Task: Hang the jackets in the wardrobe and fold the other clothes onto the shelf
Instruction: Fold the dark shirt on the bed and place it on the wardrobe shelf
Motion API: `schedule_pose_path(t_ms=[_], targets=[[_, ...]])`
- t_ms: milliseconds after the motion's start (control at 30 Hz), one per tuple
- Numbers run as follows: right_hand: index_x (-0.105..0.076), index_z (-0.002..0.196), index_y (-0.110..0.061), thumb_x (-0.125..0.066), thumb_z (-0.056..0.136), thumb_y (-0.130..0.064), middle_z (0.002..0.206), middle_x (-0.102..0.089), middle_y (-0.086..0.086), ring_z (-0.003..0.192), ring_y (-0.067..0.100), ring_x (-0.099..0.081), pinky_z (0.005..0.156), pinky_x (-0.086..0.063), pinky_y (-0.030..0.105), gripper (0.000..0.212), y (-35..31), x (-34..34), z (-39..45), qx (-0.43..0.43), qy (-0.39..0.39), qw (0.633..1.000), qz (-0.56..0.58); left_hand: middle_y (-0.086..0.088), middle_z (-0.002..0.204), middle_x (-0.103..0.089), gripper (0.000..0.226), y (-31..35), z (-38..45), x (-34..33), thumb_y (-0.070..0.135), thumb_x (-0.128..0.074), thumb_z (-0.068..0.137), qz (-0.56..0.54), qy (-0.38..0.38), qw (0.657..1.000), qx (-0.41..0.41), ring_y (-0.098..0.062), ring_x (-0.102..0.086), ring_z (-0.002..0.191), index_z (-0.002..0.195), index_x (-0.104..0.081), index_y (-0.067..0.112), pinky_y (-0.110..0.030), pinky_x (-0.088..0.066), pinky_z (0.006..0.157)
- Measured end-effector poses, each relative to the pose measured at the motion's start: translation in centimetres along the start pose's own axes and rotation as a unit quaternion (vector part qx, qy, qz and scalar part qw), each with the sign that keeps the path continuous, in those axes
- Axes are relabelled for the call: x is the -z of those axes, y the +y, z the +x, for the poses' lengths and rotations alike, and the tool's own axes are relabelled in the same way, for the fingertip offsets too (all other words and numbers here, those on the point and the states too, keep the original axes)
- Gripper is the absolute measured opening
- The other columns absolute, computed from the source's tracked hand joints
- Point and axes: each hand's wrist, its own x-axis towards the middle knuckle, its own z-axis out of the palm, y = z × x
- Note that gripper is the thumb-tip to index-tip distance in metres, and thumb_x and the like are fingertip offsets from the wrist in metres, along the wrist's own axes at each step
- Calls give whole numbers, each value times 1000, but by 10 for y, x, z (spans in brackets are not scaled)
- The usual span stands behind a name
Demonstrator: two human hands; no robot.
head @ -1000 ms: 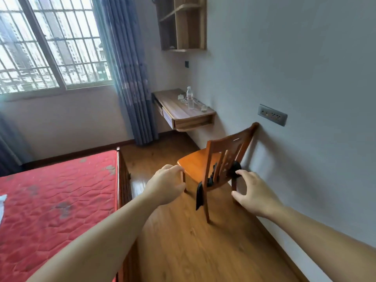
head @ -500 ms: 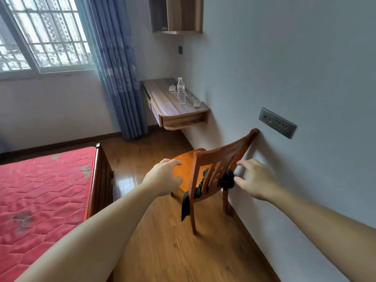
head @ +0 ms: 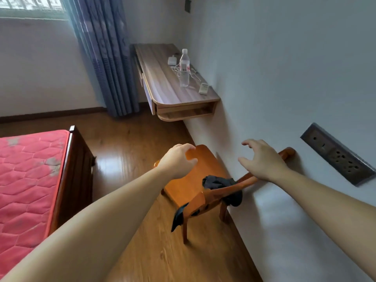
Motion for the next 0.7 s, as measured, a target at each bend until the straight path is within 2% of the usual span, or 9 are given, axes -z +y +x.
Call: schedule_pose_path(t_ms=[67,200,400,433,500,567,600,700], targets=[[-44,140,-22,-58,90,-39,139,-46,6,124,25,-49,99,-44,40,54,3,-10,40,4,-18,1000,2,1,146,-44,46,-5,33,-12,36,-56,95,-2,-11,1000,10,-10,-55,96,139,-47,30,-22,-48,72],[-41,141,-22,-58,89,-38,140,-45,7,121,27,-50,94,-46,41,57,22,-52,124,21,-76,997,-20,0,145,-45,45,-25,93,-57,36,-55,95,7,-45,998,54,-12,-55,93,139,-47,31,-20,-46,67],[-40,141,-22,-55,88,-39,141,-45,5,117,27,-52,91,-49,43,58,74,-143,245,27,-219,974,-52,-1,141,-47,46,-66,181,-135,35,-55,94,-13,-85,984,157,-12,-54,89,139,-46,30,-28,-52,75],[-40,141,-21,-55,88,-39,140,-46,6,115,27,-54,91,-50,44,58,85,-160,258,23,-242,968,-58,-1,136,-50,46,-72,193,-150,33,-55,95,-17,-103,978,179,-14,-57,88,140,-45,29,-31,-55,74],[-40,141,-19,-55,89,-37,136,-50,6,109,27,-56,88,-50,41,58,106,-195,277,15,-289,955,-71,2,112,-55,47,-85,213,-182,31,-53,95,-34,-137,965,222,-21,-65,82,141,-43,27,-38,-58,72],[-41,141,-17,-54,89,-37,135,-50,7,109,28,-56,87,-50,40,57,126,-227,285,7,-336,938,-85,8,92,-52,50,-97,227,-215,28,-51,95,-49,-173,949,257,-22,-64,71,143,-40,25,-38,-55,67],[-42,139,-17,-54,89,-36,134,-51,7,110,29,-56,88,-50,40,55,136,-244,289,5,-356,930,-94,7,92,-53,51,-104,233,-232,28,-50,95,-51,-190,942,272,-22,-62,68,144,-38,23,-38,-54,66],[-50,125,-14,-53,86,-32,124,-57,9,105,30,-56,87,-51,41,43,158,-288,298,0,-400,910,-108,-7,122,-59,55,-125,248,-279,29,-48,94,-49,-232,921,309,-21,-64,75,146,-35,19,-38,-55,71]])
